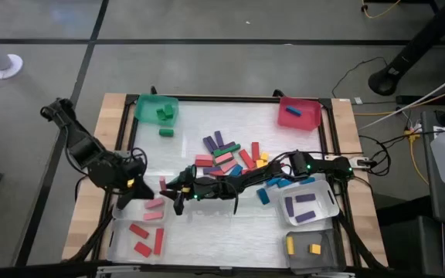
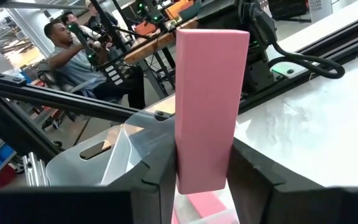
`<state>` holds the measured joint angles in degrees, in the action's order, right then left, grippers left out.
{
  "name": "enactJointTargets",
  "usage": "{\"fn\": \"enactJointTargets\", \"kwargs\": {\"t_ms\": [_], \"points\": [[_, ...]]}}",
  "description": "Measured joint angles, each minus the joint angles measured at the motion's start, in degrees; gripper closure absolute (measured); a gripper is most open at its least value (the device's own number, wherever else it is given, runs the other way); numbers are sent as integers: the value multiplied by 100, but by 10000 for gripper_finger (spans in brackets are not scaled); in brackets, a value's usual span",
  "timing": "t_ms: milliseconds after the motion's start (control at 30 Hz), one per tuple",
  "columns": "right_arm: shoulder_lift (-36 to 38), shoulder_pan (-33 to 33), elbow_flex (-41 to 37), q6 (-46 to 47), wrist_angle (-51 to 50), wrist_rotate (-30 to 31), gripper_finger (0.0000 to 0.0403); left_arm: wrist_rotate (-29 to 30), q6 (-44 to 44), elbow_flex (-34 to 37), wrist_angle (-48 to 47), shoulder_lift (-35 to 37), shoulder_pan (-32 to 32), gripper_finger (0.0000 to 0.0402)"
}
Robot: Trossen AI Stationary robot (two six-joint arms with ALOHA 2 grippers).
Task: Sort blocks
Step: Put the pink block into the top transparent bin
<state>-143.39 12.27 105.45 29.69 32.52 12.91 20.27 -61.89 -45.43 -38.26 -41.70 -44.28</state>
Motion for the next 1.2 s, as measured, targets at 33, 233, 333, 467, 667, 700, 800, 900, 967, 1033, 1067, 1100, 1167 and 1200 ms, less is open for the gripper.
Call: {"fn": "enactJointTargets", "kwargs": {"t_ms": [33, 233, 333, 467, 667, 700, 800, 900, 967, 1033, 1067, 1100, 1167, 1200], "points": [[0, 2, 0, 0, -10, 0, 283, 130, -88, 0, 0, -33, 29, 343], [2, 7, 0, -1, -71, -12, 283, 130, -219, 0, 26, -180, 115, 343], [2, 7, 0, -2, -169, -114, 283, 125, -8, 0, 29, -194, 143, 343], [4, 7, 0, -2, -283, -494, 283, 118, 782, 0, 45, -191, 203, 343], [11, 7, 2, -2, -274, -1122, 283, 118, 2203, 0, 67, -191, 281, 343], [11, 7, 2, 0, -272, -1146, 283, 123, 2488, 0, 71, -191, 281, 343], [11, 8, 2, 0, -269, -1150, 283, 114, 3218, 0, 80, -191, 277, 343], [11, 9, 2, 76, -269, -1150, 283, 114, 3630, 0, 76, -194, 276, 343], [11, 7, 4, 180, -266, -1149, 283, 119, 3637, 0, 4, -208, 278, 343], [11, 7, 2, 184, -268, -1147, 283, 125, 3553, 0, -109, -289, 308, 343], [11, 7, 3, 186, -268, -1147, 283, 130, 3505, 0, -138, -342, 333, 343], [11, 7, 4, 186, -266, -1147, 283, 131, 3469, 0, -196, -399, 353, 343], [11, 7, 2, 196, -267, -1147, 283, 132, 3496, 0, -211, -525, 411, 343], [11, 7, 2, 197, -268, -1147, 283, 130, 3540, 0, -183, -601, 448, 343]]}}
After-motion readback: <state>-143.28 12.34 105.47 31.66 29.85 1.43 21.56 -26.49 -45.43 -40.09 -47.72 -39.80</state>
